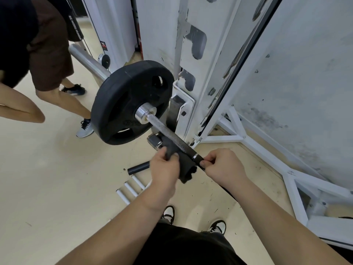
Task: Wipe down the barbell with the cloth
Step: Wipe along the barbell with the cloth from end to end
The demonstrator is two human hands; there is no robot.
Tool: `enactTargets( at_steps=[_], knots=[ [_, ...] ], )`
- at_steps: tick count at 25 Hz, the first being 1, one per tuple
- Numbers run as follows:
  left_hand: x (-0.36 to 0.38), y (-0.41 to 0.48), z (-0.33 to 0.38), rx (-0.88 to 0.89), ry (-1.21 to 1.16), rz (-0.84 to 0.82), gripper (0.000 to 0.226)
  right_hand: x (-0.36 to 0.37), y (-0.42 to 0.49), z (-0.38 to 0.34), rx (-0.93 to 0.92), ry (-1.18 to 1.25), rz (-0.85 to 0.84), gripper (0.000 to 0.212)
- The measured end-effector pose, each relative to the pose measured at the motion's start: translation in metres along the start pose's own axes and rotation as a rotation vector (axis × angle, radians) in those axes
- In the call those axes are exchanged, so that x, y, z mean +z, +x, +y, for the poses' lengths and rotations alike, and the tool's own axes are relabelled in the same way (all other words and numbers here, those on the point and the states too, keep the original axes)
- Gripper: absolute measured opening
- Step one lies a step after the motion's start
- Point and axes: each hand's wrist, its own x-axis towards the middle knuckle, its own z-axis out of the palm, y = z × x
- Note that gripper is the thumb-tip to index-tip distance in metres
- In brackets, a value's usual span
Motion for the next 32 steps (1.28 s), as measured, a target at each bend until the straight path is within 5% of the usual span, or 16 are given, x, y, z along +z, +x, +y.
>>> enactTargets(
  at_steps=[4,10,13,15,18,21,24,29,32],
  knots=[
    [0.002,-0.028,-0.020,-0.078,0.152,-0.258,0.023,0.000,0.002,-0.001,0.015,0.014,-0.004,0.007],
    [0.006,-0.012,0.000,-0.147,-0.090,-0.044,0.023,0.003,-0.002,0.000,-0.006,0.016,0.027,0.009],
    [0.006,-0.052,-0.012,-0.080,0.195,-0.312,0.024,0.001,-0.007,0.006,-0.038,0.103,0.033,0.013],
    [-0.012,-0.053,0.006,0.045,0.358,-0.347,0.019,-0.005,-0.015,0.018,-0.024,0.198,0.083,0.014],
    [-0.028,-0.045,0.052,0.550,0.549,-0.208,0.012,-0.016,-0.032,0.041,0.040,0.214,0.102,0.014],
    [-0.006,-0.026,0.063,0.984,1.114,-0.229,0.037,-0.023,-0.046,0.056,0.056,0.080,-0.045,0.016],
    [0.030,-0.023,0.039,0.881,1.649,-0.323,0.038,-0.025,-0.054,0.062,0.016,-0.087,-0.053,0.016],
    [0.027,-0.039,0.011,1.072,1.557,-0.561,0.044,-0.025,-0.051,0.067,0.003,-0.137,-0.025,0.018],
    [0.016,-0.006,0.036,1.018,1.513,-0.350,0.043,-0.027,-0.049,0.069,0.023,-0.100,-0.051,0.012]
  ],
)
